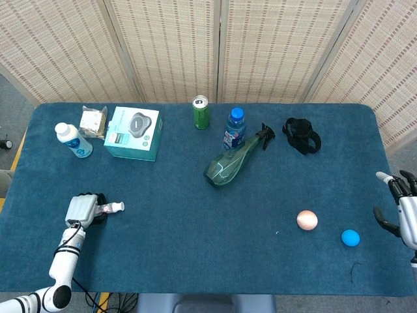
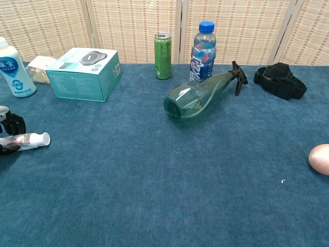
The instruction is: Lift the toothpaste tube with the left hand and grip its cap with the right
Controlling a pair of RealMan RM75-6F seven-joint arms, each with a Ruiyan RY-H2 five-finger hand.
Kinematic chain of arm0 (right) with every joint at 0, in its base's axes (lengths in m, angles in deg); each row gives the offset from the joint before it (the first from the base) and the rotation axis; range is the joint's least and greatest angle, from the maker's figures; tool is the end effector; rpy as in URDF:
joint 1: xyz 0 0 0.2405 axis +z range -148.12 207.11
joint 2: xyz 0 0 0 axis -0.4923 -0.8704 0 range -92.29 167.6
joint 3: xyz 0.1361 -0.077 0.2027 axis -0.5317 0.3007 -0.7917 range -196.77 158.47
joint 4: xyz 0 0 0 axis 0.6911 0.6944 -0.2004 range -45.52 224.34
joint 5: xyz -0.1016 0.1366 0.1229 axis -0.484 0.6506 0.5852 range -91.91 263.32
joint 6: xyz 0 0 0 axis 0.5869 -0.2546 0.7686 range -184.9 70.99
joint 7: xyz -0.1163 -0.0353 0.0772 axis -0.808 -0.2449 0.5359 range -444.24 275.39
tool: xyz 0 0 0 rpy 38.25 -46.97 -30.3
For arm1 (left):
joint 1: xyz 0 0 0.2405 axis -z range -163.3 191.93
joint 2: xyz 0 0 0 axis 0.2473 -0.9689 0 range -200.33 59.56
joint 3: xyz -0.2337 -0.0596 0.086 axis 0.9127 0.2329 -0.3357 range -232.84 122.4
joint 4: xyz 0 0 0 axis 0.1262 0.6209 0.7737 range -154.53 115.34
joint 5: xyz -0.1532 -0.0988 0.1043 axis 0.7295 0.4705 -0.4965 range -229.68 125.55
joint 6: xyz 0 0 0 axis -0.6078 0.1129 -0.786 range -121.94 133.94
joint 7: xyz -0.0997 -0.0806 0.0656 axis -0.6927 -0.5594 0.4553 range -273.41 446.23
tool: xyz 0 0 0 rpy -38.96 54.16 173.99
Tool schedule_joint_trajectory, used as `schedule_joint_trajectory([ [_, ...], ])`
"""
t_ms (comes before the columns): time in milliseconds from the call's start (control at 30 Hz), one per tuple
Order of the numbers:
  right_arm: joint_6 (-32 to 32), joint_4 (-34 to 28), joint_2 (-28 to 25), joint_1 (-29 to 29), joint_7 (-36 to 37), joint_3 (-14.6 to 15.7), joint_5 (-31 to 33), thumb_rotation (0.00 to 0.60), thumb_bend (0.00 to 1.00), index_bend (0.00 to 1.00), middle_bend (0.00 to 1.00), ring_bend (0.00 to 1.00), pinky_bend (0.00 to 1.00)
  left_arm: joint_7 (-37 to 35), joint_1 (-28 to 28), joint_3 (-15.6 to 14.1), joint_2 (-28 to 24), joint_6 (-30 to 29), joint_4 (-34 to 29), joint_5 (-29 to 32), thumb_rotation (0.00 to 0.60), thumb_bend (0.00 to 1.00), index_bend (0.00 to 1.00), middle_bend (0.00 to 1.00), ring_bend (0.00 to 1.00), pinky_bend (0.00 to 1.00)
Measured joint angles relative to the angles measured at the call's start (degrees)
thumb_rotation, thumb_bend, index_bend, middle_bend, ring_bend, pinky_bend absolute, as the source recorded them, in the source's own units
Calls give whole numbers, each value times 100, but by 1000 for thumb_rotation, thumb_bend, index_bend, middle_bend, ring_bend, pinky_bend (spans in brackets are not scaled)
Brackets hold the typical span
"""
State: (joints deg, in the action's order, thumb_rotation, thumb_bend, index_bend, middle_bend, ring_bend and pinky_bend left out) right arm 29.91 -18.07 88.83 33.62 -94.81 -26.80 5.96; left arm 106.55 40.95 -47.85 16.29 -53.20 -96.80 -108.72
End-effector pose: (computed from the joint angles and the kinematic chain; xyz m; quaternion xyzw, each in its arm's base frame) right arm -0.2768 -0.1893 0.2236 0.5718 -0.3389 0.3604 0.6545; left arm -0.2954 0.3005 0.0171 -0.6459 -0.4643 -0.2522 0.5510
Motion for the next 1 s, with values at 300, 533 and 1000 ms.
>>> schedule_joint_trajectory([
  [300, -100, -15, -33, 121, 27, -8, -204, 600, 247, 238, 329, 138, 198, -1160, 87, 70, -469, 258, -203, -718, 600, 408, 544, 563, 356, 307],
  [533, -397, 13, -22, 519, 87, -62, -714, 600, 247, 245, 341, 145, 198, -2380, 259, 229, -1142, 500, -827, -1438, 600, 420, 556, 578, 362, 318],
  [1000, -1411, 57, 597, 1831, 228, -297, -1575, 600, 169, 296, 344, 145, 198, -4202, 994, 461, -1857, 1493, -1682, -2138, 600, 424, 569, 591, 366, 319],
])
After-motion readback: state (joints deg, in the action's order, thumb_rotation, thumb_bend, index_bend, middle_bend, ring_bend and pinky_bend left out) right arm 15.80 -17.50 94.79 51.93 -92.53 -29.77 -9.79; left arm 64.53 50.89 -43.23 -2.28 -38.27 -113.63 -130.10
